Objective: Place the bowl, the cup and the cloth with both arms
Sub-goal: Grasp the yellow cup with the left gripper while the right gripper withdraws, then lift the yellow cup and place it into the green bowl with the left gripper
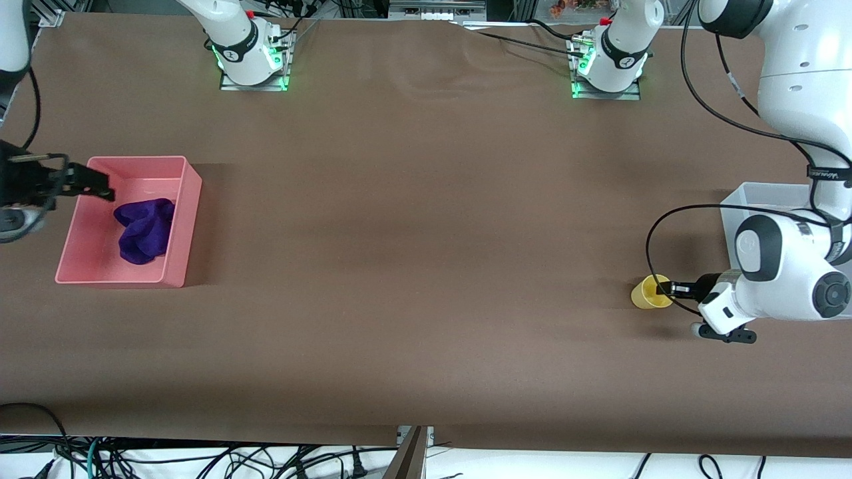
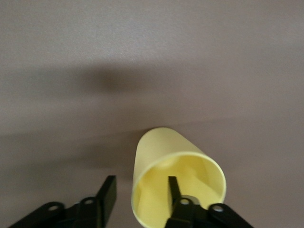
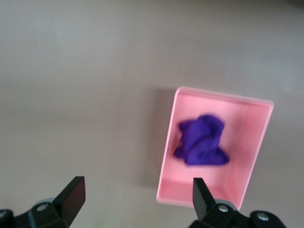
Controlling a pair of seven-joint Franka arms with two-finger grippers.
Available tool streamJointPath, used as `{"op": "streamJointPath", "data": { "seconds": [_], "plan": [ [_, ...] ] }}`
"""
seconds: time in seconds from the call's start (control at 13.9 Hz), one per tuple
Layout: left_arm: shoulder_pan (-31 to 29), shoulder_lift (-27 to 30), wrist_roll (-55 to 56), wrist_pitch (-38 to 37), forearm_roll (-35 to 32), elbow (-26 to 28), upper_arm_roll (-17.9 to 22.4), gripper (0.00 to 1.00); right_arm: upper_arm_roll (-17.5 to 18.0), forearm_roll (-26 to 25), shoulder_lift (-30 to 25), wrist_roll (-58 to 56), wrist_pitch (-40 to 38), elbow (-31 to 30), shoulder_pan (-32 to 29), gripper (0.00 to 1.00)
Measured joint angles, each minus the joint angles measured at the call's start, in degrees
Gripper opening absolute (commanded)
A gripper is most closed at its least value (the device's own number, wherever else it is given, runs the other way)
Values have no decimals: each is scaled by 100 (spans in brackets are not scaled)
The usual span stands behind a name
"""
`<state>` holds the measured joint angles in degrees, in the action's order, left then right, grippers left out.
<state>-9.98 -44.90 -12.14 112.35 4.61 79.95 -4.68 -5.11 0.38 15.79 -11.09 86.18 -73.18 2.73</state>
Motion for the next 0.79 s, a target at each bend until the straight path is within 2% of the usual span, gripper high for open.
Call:
{"op": "streamJointPath", "data": {
  "seconds": [0.36, 0.58, 0.79],
  "plan": [
    [-20, -113, 51, 54, 0, -53, 3, 0, -10, -141, -263, -11, -32, -36, -53, 100],
    [-28, 358, 29, -878, -174, -278, 18, 0, 28, -141, -283, 342, -271, -44, -29, 100],
    [-188, 1177, -672, -1885, -921, -313, 92, 0, 89, -136, -344, 732, -515, -44, -26, 100]
  ]
}}
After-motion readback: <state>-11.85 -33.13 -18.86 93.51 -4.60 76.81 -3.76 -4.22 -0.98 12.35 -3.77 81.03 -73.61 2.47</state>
